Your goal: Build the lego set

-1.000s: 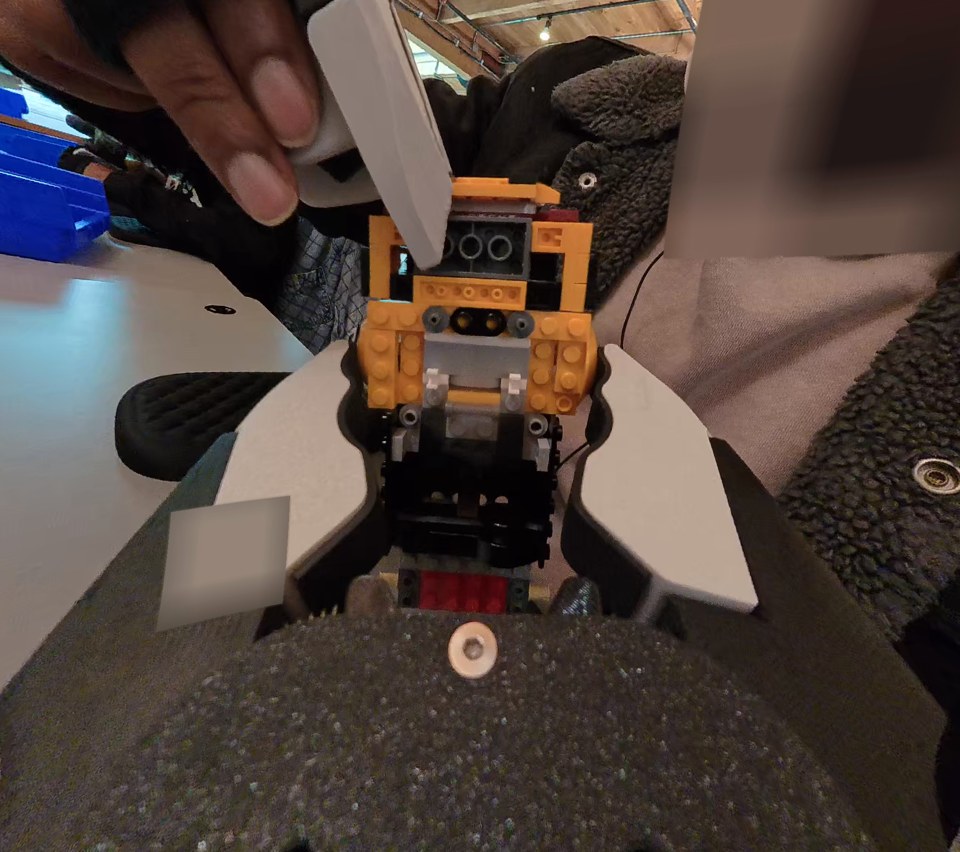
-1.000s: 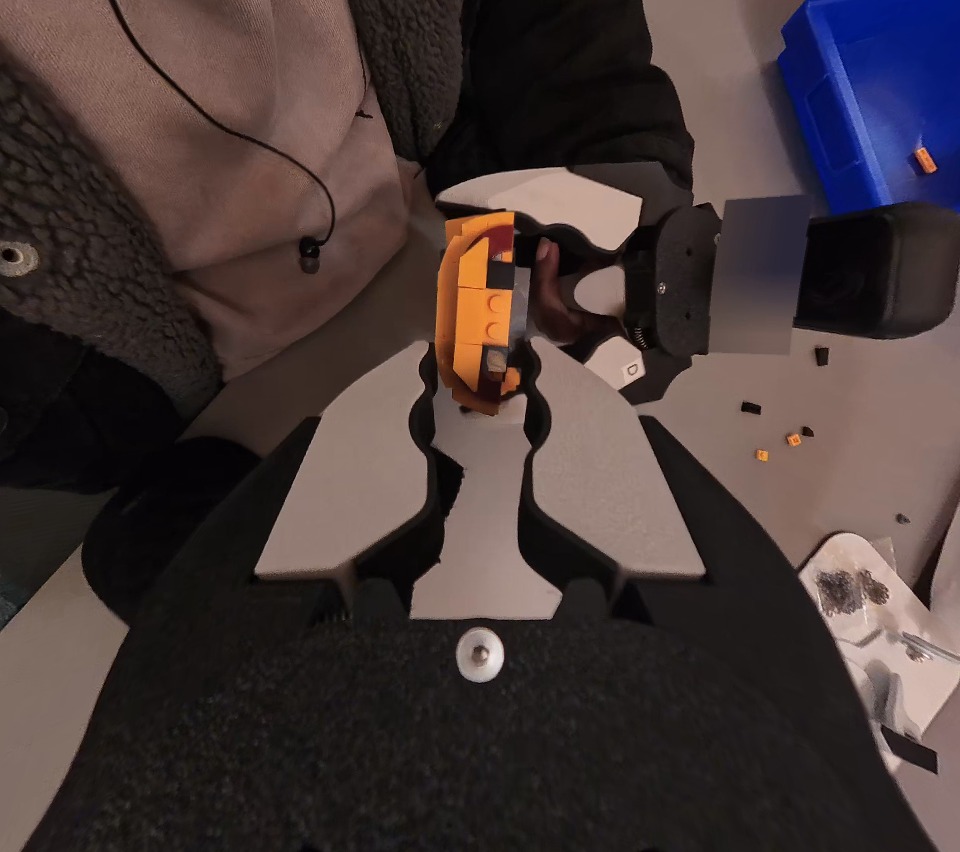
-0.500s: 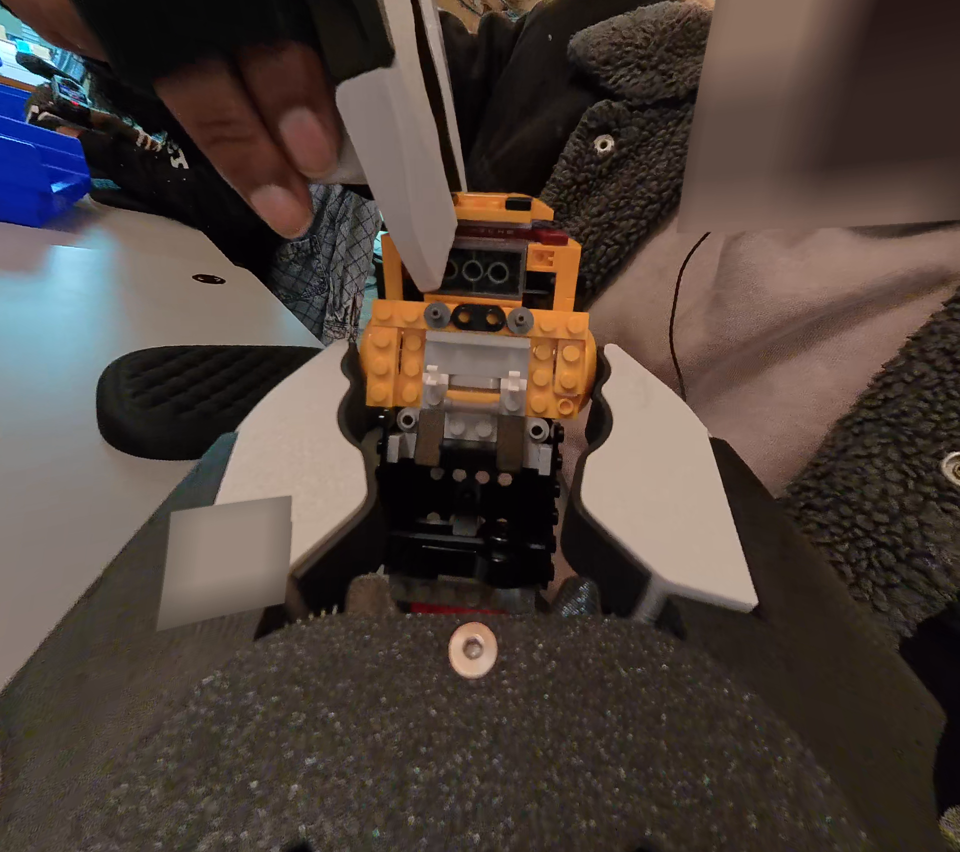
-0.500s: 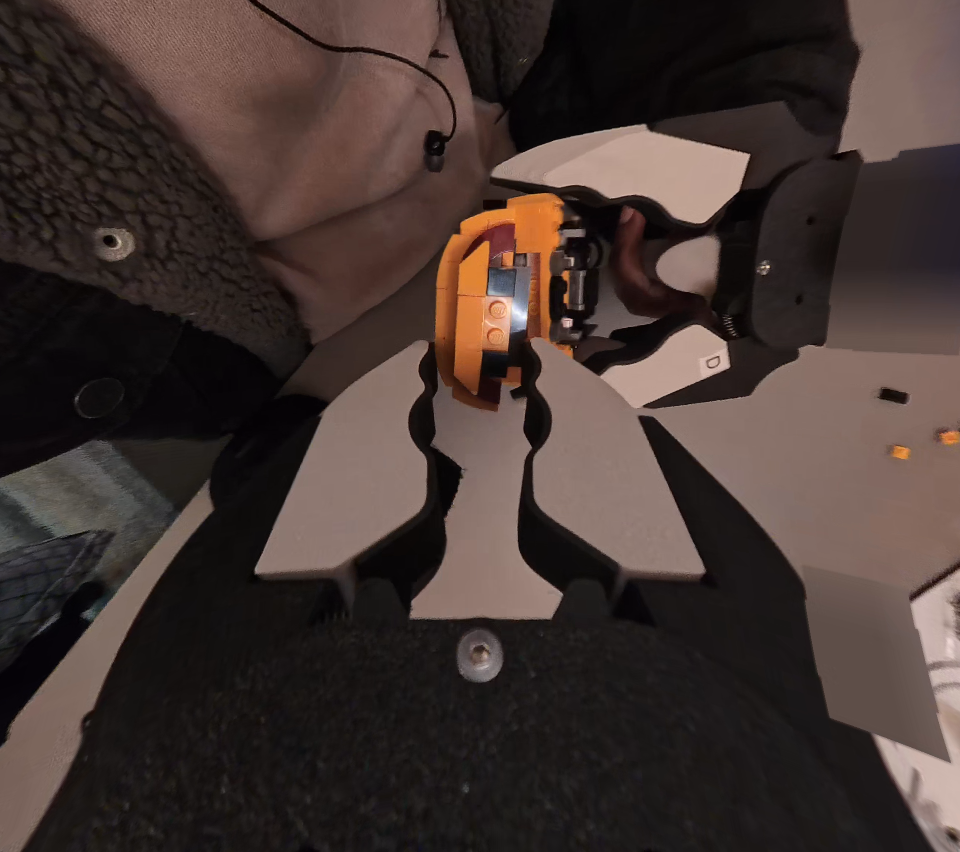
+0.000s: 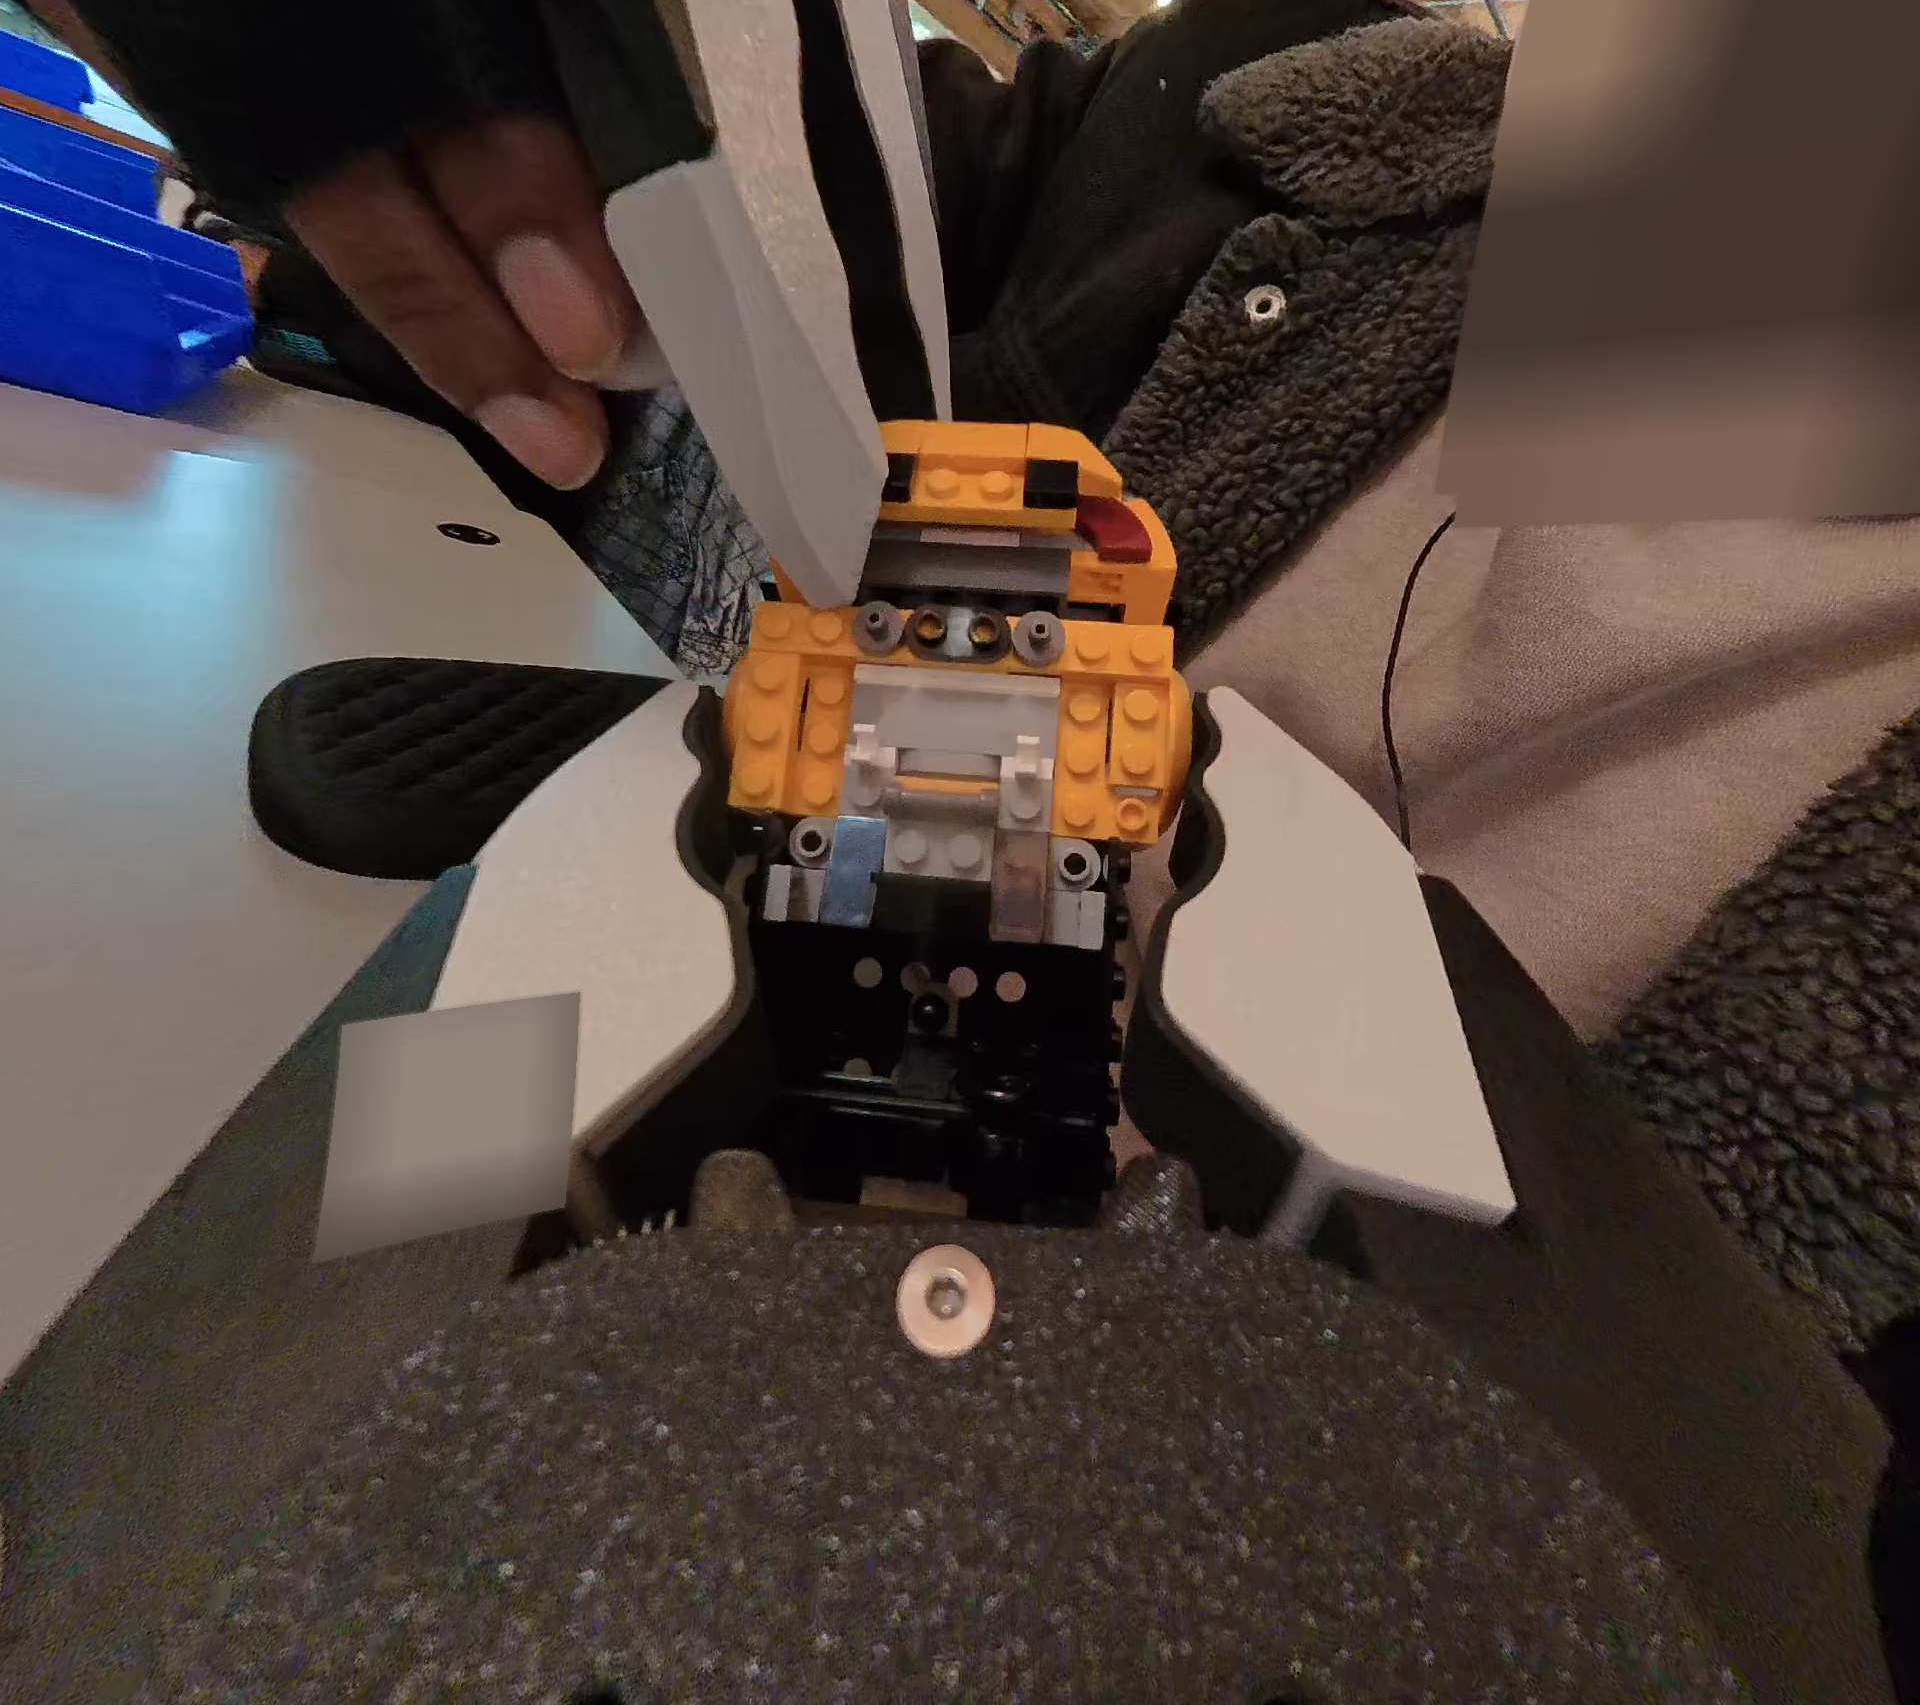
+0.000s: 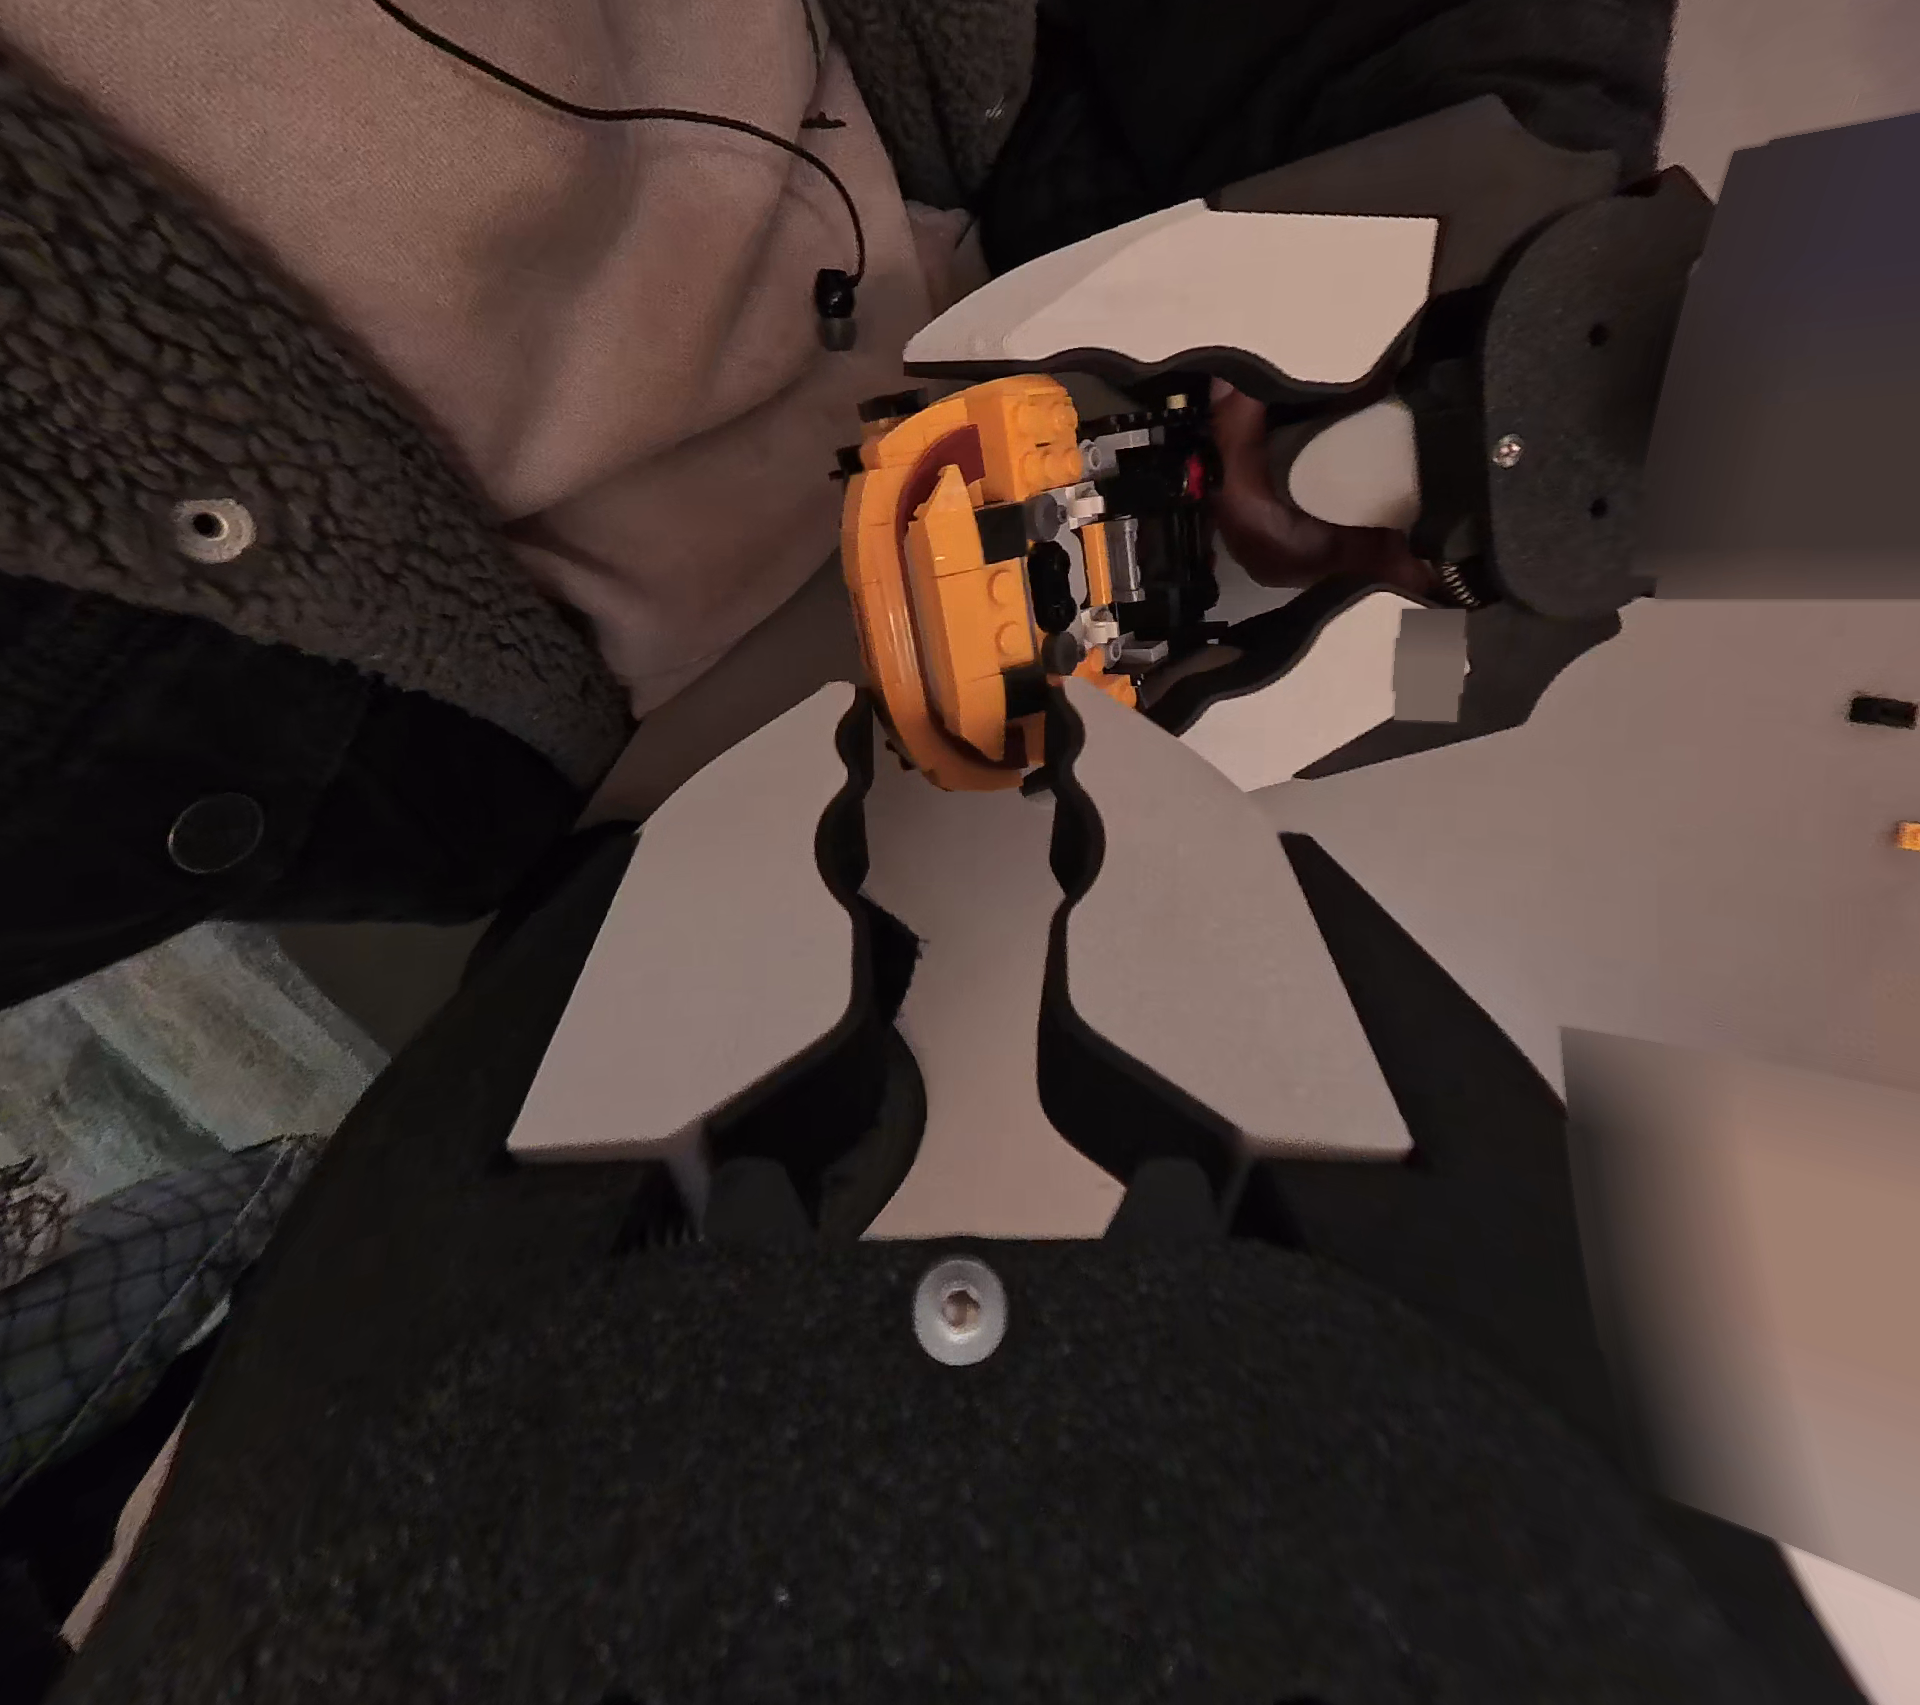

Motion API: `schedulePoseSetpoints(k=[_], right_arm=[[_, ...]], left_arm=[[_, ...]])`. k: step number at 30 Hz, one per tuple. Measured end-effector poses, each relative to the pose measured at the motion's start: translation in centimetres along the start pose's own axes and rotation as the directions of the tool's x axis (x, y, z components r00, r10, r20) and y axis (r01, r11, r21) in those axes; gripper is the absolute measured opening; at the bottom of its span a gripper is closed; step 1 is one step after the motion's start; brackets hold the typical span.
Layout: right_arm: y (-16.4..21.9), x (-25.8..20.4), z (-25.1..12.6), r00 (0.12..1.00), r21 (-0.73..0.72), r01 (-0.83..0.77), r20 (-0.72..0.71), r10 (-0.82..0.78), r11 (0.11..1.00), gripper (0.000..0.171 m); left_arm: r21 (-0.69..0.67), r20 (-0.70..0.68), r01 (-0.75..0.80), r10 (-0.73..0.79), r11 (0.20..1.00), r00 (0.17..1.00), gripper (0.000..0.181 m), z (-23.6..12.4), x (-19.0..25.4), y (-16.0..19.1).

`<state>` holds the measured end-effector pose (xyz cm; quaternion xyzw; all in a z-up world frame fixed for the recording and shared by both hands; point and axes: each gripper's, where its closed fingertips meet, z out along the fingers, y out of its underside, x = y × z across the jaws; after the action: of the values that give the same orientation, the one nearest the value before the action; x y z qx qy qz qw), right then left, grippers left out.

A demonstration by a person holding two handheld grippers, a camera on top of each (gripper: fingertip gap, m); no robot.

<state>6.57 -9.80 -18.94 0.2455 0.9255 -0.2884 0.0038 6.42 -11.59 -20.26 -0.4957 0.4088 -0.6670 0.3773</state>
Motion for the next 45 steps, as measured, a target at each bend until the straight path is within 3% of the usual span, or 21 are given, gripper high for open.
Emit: schedulePoseSetpoints(k=[9, 27, 38, 40, 45], right_arm=[[-0.9, 1.5, -1.6, 0.996, 0.090, -0.011, -0.090, 0.019, 0.996, 0.035], [-2.7, 2.7, -3.8, 0.950, 0.122, 0.073, -0.309, -0.032, 0.990, 0.044], [-1.7, 3.5, -2.2, 0.810, -0.126, 0.150, -0.554, -0.195, 0.981, 0.049], [-1.3, 3.6, -1.8, 0.798, -0.149, 0.163, -0.562, -0.219, 0.975, 0.041], [-0.7, 3.2, -1.6, 0.816, -0.170, 0.182, -0.523, -0.245, 0.968, 0.040]], left_arm=[[0.129, -0.018, 0.030, -0.028, 0.991, 0.999, 0.083, -0.8, 0.1, -2.0], [0.213, -0.037, 0.038, -0.031, 0.976, 0.999, 0.083, -1.3, 0.4, -3.3], [0.219, 0.022, 0.056, -0.063, 0.974, 0.998, 0.083, -1.5, -0.8, -3.4], [0.188, 0.041, 0.057, -0.066, 0.981, 0.997, 0.083, -1.3, -1.1, -2.8], [0.148, 0.077, 0.058, -0.070, 0.987, 0.995, 0.083, -0.9, -1.5, -2.3]])
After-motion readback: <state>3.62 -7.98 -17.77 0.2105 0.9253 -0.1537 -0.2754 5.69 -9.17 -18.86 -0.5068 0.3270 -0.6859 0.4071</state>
